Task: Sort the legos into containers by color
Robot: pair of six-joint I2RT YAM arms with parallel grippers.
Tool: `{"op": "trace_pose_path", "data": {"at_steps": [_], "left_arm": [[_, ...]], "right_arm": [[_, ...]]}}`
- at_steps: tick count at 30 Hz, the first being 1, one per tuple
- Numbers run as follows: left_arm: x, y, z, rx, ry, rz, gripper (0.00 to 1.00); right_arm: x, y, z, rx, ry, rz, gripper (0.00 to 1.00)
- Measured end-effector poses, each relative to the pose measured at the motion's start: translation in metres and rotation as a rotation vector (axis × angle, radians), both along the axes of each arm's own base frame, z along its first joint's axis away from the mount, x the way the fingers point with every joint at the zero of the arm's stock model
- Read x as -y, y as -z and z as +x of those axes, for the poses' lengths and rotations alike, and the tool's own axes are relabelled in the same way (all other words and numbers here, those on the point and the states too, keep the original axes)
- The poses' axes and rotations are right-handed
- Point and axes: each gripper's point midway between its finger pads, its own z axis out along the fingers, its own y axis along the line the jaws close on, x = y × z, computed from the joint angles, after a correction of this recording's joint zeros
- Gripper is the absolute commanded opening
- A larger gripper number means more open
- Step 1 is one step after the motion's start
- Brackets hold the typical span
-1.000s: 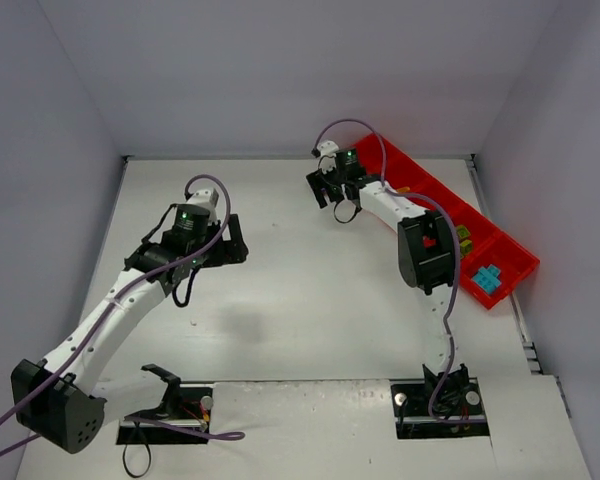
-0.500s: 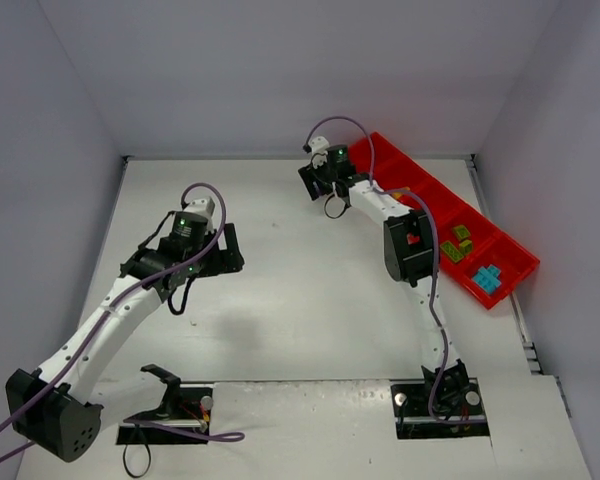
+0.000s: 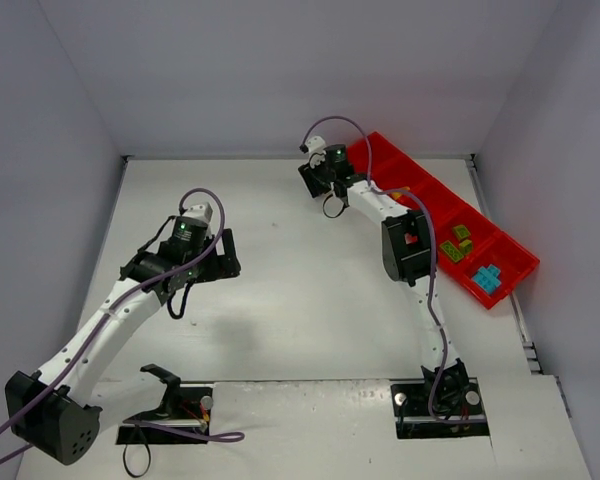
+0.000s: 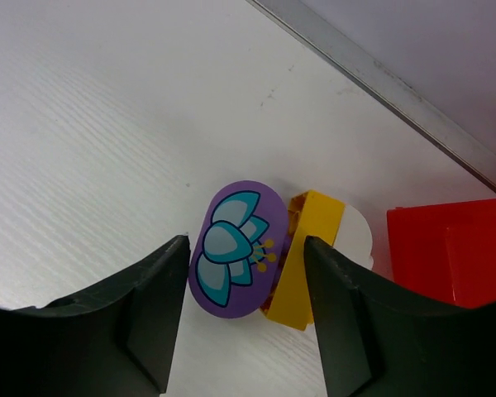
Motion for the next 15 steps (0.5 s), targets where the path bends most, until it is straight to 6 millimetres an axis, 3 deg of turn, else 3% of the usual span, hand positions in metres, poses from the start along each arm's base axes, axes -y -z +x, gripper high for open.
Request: {"op": "trace_pose_path", "data": {"at_steps": [9, 15], "left_arm": [[-0.002, -0.001, -0.005, 0.012, -0.003, -0.008, 0.84], [-0.004, 0.005, -0.009, -0.002, -0.005, -0.006, 0.84]], "right_arm": [[-0.013, 0.004, -0.005, 0.031, -0.025, 0.005, 0.5], [-0.014, 0.005, -0.027, 0.023, -0.039, 0.004, 0.5]]}}
